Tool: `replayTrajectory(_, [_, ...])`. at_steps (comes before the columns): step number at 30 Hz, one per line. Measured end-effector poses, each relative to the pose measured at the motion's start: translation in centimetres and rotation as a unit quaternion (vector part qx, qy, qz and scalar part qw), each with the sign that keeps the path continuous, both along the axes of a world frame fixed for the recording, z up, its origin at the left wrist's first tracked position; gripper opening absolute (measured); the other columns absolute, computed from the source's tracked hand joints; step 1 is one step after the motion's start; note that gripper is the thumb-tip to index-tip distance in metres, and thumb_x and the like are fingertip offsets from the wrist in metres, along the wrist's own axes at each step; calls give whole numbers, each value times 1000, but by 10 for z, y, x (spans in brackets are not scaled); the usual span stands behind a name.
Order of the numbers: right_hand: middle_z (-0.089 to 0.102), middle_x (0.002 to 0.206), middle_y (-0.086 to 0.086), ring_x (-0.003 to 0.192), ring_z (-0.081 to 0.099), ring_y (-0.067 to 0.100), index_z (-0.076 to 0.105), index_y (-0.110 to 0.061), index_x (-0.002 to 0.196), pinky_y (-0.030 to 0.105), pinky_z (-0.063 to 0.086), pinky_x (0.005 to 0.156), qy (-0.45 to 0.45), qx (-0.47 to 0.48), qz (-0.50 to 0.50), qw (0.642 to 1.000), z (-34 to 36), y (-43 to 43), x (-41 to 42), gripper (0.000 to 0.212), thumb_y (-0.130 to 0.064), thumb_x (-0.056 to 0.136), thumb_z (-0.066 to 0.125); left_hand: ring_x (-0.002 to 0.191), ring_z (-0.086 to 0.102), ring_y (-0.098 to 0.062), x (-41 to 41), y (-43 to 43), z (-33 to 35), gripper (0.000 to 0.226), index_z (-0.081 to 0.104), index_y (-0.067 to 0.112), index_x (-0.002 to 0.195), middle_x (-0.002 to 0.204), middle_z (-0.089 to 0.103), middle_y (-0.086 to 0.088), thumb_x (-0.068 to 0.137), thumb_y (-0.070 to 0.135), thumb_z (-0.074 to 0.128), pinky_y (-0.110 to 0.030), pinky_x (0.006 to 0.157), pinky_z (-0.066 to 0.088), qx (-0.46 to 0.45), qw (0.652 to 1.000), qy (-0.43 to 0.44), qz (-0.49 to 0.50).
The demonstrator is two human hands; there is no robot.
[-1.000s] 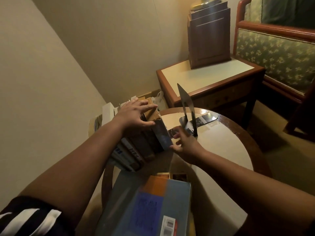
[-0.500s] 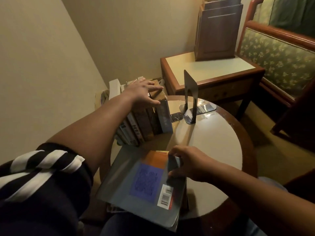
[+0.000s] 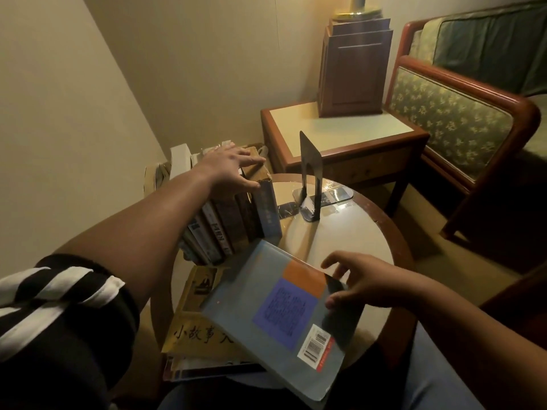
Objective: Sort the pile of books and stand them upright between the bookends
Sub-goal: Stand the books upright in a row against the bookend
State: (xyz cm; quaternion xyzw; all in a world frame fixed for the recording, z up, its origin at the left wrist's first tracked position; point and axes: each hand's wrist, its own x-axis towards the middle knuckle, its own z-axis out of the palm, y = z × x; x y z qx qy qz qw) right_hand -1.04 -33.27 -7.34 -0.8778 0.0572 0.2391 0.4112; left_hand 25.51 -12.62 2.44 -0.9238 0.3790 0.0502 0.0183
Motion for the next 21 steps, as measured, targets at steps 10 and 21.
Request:
replayTrajectory(10, [57,132,8,117,58,24,53,-38,132,41,56,92,23,196,15,980,-1,45,122,50,-28,88,74,151,9,-29,2,-1,-2,70,30,48,148,162,21,3,85,63,58,-50,119,12,6,1000,-8,-1])
replayTrajectory(21, [59,123,13,111,61,32,66,-29,115,43,61,78,44,243,-15,969,-12,23,121,36,-9,87,73,151,10,-28,9,1,-2,85,29,50,146,162,22,3,68,78,44,-52,119,13,11,1000,15,-1])
